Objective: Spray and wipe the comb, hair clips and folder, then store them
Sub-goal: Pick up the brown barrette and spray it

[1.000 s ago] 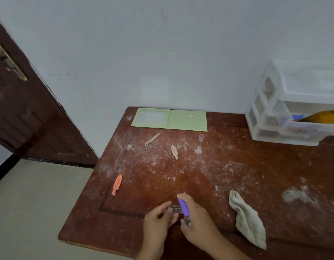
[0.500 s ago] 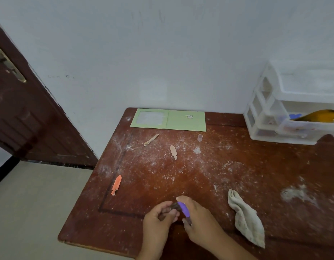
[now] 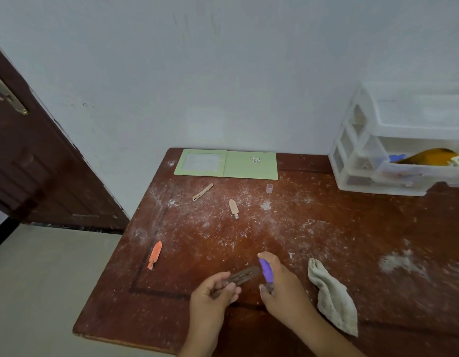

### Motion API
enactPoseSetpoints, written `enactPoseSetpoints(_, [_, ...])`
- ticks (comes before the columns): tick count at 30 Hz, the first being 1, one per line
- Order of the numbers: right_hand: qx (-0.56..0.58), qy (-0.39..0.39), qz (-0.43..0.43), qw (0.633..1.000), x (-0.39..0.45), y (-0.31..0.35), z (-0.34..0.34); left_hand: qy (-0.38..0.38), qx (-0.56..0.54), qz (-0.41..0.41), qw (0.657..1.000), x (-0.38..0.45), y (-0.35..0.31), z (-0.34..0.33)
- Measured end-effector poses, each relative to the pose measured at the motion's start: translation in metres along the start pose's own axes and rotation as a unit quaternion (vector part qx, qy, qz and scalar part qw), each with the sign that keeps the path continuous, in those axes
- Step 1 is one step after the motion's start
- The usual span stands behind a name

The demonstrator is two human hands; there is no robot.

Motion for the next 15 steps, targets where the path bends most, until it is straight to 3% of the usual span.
enactPoseSetpoints(7, [0.038,0.016,-0.017,0.999,-0.005,0.0,0.007,0.013,-0.032,0.04,0.999,0.005,0.006,0.001])
enactPoseSetpoints(12, [0.057,0.037,0.0,0.998,-0.011,0.005,0.002,0.012,0.094,-0.032,0.995,0.005,0.006,0.0])
enactPoseSetpoints(15, [0.056,0.044,0.001,0.997,-0.011,0.005,-0.003,-0.005,0.121,-0.012,0.993,0.006,0.011,0.0])
Point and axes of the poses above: each hand's wrist, its own x-axis towards the middle knuckle, its own z-axis out of the back of the hand, y = z × x, the point moved 4 cm from there along x, towards the middle knuckle, and after that the axes turned 9 degrees about x, right-handed, at the moved point
